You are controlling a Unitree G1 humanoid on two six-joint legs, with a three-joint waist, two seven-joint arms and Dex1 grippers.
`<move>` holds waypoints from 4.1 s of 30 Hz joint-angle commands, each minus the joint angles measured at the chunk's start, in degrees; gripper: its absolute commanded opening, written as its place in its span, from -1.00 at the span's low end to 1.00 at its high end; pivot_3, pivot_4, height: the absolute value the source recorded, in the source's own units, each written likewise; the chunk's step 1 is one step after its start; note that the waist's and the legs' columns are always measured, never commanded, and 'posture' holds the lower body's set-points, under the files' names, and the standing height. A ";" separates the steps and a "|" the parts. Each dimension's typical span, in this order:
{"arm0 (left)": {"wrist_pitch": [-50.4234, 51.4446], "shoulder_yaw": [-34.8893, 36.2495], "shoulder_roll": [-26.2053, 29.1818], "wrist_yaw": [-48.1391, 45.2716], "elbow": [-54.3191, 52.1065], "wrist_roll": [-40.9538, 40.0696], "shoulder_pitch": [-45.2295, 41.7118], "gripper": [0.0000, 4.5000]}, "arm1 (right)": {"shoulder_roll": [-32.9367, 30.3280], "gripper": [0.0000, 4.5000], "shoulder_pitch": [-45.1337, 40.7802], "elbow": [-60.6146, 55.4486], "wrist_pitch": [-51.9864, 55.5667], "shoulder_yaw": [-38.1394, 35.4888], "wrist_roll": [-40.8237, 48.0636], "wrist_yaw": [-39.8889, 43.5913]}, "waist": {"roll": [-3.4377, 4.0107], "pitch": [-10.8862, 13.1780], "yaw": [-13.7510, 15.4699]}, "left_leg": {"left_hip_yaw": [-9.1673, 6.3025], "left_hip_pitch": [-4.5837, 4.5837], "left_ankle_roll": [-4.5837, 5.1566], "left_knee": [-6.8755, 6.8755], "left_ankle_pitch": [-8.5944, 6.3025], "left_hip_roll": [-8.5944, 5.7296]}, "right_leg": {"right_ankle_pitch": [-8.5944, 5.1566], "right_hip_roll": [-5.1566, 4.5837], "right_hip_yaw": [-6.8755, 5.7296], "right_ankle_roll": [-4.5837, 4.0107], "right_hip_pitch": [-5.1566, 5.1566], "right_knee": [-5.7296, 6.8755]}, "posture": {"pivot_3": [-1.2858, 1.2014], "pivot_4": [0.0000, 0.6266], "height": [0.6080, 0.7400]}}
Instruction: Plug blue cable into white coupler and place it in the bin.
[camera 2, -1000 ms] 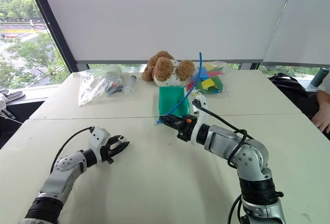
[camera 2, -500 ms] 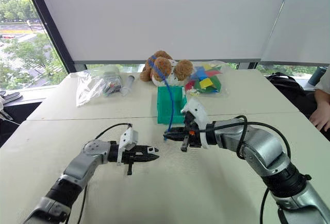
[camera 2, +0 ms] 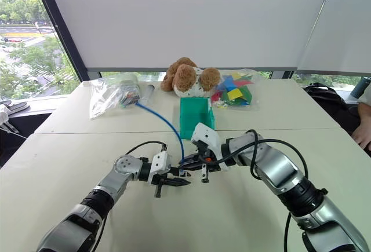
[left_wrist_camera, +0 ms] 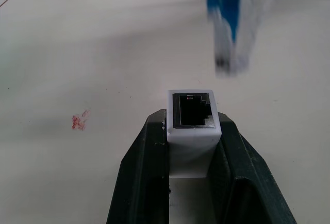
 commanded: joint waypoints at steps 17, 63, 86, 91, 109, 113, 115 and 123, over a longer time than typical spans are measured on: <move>-0.34 -0.08 -0.18 -0.69 2.34 1.63 -0.28 -0.82 | 1.76 -1.00 -1.35 4.82 -6.89 -0.80 -9.36 5.82 | 0.00 -0.02 0.28 | 0.00 0.06 0.00 0.02 0.00 -0.03 | 0.01 0.04 -0.01 0.02 0.06 0.03 | 0.03 -0.52 1.00; 6.79 2.45 -0.01 -1.03 -2.40 0.35 1.64 -0.82 | 10.22 -1.00 0.72 28.67 -21.27 12.83 -26.98 18.74 | -0.06 -1.64 -1.09 | -0.10 1.18 0.07 -0.24 -0.06 0.08 | -0.02 0.10 -0.06 0.00 1.09 -0.06 | 0.03 -0.52 1.00; 10.27 3.82 2.91 0.13 -7.53 -0.26 3.62 0.52 | 9.98 -1.00 1.31 20.74 -13.29 7.43 -22.22 19.99 | -0.14 -2.41 -0.99 | -0.10 1.74 0.23 -0.99 -0.17 0.08 | -0.37 0.01 -0.06 -0.55 1.28 -0.16 | 0.03 -0.52 1.00; 11.85 4.82 5.26 -0.20 -10.73 -1.32 5.05 0.99 | 10.56 -1.00 0.20 20.20 -11.42 5.19 -21.04 19.52 | -0.13 -2.38 -0.98 | -0.10 1.80 0.23 -0.98 -0.17 0.08 | -0.39 -0.06 -0.04 -0.58 1.34 -0.17 | 0.03 -0.52 1.00; 22.93 15.50 13.83 8.40 -26.43 -8.56 13.01 0.99 | 11.73 -1.00 -19.08 27.19 -1.52 -16.41 -9.53 8.50 | 0.12 -1.47 -1.00 | -0.10 -0.06 -0.24 -1.01 0.10 -0.04 | -0.19 -0.49 0.01 -0.40 -0.62 -0.03 | 0.03 -0.52 1.00; 28.14 17.89 14.19 11.37 -31.88 -11.41 14.93 0.99 | 13.21 -1.00 -26.49 36.84 -1.43 -18.21 -10.23 3.86 | 0.16 -1.39 -1.11 | -0.08 -0.06 -0.24 -1.08 0.10 -0.04 | -0.19 -0.51 -0.01 -0.41 -0.61 -0.08 | 0.03 -0.52 1.00; 31.01 18.86 14.32 12.58 -34.73 -12.90 15.91 0.99 | 14.66 -1.00 -29.28 42.73 -2.57 -17.83 -11.20 2.07 | 0.17 -1.37 -1.22 | -0.06 -0.06 -0.24 -1.08 0.10 -0.05 | -0.20 -0.53 -0.01 -0.43 -0.60 -0.08 | 0.03 -0.52 1.00; 40.58 20.96 15.48 17.45 -43.30 -16.88 18.22 0.99 | 21.46 -1.00 -39.52 72.17 -10.03 -19.57 -15.43 -9.98 | 0.27 -1.28 -1.52 | -0.02 -0.03 -0.26 -1.08 0.11 -0.06 | -0.19 -0.55 0.01 -0.43 -0.58 -0.05 | 0.03 -0.52 1.00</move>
